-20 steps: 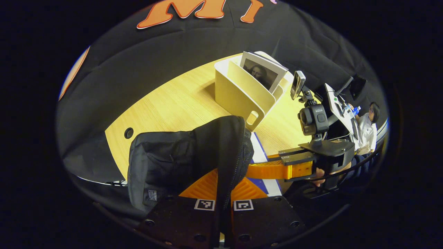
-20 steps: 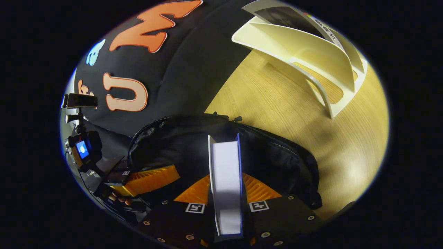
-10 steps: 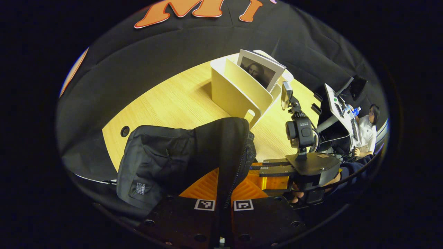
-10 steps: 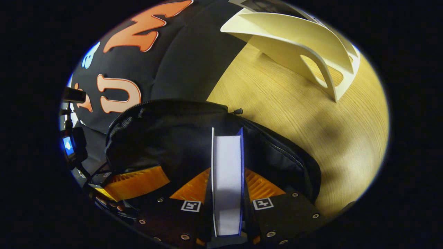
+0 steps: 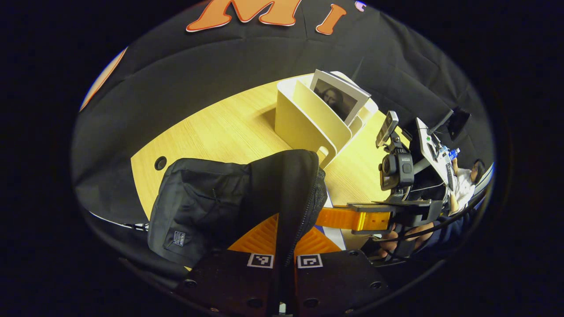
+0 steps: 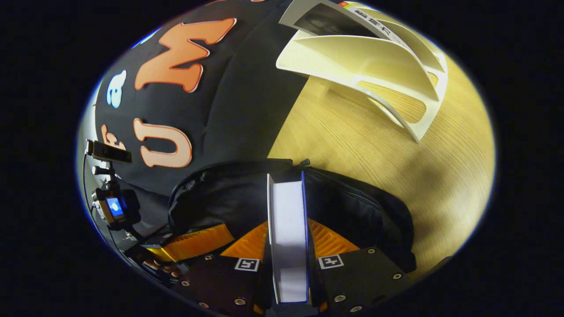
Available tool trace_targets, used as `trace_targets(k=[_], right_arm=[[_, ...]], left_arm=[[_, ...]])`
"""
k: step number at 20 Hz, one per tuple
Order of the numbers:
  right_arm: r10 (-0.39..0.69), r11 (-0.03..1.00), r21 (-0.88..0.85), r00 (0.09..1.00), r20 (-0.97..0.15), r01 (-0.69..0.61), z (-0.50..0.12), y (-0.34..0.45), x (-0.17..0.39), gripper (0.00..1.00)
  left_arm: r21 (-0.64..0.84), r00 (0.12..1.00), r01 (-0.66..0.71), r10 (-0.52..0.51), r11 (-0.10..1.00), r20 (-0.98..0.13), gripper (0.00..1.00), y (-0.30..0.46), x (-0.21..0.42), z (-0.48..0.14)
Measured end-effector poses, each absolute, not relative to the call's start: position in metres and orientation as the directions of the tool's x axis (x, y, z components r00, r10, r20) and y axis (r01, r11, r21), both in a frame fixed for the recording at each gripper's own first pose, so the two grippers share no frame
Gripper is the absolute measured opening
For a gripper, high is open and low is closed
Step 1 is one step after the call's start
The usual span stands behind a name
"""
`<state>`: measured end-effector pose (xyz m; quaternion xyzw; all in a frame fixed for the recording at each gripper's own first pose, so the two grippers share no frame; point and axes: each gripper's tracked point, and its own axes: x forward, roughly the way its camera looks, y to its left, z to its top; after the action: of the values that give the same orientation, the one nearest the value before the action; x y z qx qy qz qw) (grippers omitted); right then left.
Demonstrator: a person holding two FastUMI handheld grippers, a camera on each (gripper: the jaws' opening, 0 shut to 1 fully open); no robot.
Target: Open the schoolbag, grab two books from the bookshelf and put them into the schoolbag.
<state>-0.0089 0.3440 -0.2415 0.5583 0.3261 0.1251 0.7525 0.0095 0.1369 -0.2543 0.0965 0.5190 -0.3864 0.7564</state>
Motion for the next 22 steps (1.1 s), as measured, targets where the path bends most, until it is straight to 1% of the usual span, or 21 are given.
trace_targets(k=[4, 8, 12, 16, 18, 19, 20, 21, 22], right_arm=[[0.548, 0.257, 0.945, 0.774, -0.316, 0.203, -0.239, 0.337, -0.010, 0.34], [0.544, 0.262, 0.947, 0.781, -0.306, 0.189, -0.242, 0.343, -0.006, 0.33], [0.543, 0.330, 0.922, 0.758, -0.361, 0.202, -0.262, 0.364, 0.000, 0.34], [0.602, 0.360, 0.893, 0.664, -0.444, 0.270, -0.280, 0.378, -0.014, 0.38], [0.599, 0.430, 0.851, 0.611, -0.518, 0.300, -0.290, 0.372, -0.026, 0.42], [0.594, 0.478, 0.826, 0.582, -0.555, 0.299, -0.291, 0.366, -0.033, 0.49], [0.586, 0.531, 0.798, 0.556, -0.589, 0.286, -0.293, 0.357, -0.040, 0.51], [0.576, 0.589, 0.764, 0.527, -0.625, 0.263, -0.294, 0.346, -0.049, 0.61], [0.564, 0.634, 0.738, 0.513, -0.647, 0.233, -0.290, 0.336, -0.055, 0.67]], left_arm=[[-0.250, 0.178, 0.671, -0.479, 0.698, -0.860, 0.06, 0.140, 0.011, -0.256], [-0.261, 0.173, 0.665, -0.484, 0.700, -0.858, 0.06, 0.137, 0.004, -0.257], [-0.283, 0.143, 0.678, -0.499, 0.678, -0.855, 0.06, 0.121, -0.013, -0.259], [-0.270, 0.157, 0.668, -0.486, 0.694, -0.860, 0.06, 0.122, -0.008, -0.265], [-0.270, 0.161, 0.657, -0.481, 0.704, -0.862, 0.06, 0.127, -0.003, -0.267], [-0.268, 0.166, 0.654, -0.480, 0.708, -0.862, 0.06, 0.129, -0.001, -0.267], [-0.266, 0.169, 0.649, -0.476, 0.712, -0.863, 0.06, 0.130, 0.001, -0.267], [-0.264, 0.169, 0.650, -0.474, 0.713, -0.864, 0.06, 0.130, 0.000, -0.268], [-0.258, 0.172, 0.651, -0.470, 0.713, -0.866, 0.05, 0.132, 0.001, -0.270]])
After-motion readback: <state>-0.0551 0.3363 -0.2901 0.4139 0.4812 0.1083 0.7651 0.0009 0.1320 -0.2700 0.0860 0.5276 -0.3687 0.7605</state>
